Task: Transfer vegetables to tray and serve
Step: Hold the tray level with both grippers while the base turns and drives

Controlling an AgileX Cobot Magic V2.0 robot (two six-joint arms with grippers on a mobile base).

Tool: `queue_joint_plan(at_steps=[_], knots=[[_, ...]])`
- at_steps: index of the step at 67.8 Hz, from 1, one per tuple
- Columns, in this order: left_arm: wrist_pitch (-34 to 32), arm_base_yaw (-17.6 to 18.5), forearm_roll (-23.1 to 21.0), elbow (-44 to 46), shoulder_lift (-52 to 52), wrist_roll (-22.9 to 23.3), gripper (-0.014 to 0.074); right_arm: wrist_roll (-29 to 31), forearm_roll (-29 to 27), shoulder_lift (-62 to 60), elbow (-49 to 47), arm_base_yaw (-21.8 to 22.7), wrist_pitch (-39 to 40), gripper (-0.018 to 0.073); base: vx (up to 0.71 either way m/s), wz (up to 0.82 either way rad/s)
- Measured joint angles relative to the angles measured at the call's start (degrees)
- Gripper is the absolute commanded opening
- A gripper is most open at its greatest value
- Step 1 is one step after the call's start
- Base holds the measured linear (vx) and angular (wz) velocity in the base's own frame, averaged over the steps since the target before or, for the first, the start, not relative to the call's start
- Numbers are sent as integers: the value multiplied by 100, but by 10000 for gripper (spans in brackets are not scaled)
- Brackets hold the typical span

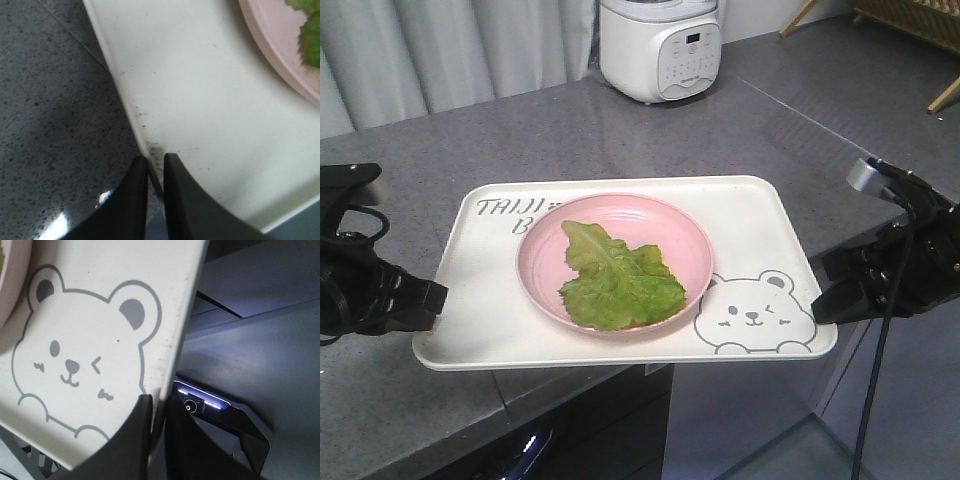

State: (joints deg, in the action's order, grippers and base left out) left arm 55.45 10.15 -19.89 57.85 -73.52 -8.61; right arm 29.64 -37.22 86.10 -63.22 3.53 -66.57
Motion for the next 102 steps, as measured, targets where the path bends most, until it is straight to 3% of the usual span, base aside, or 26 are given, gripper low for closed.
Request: queue_joint_plan(at_steps=[102], knots=[[0,0,0,0,0,0,-6,0,0,0,0,0,0,-3,-1,-25]])
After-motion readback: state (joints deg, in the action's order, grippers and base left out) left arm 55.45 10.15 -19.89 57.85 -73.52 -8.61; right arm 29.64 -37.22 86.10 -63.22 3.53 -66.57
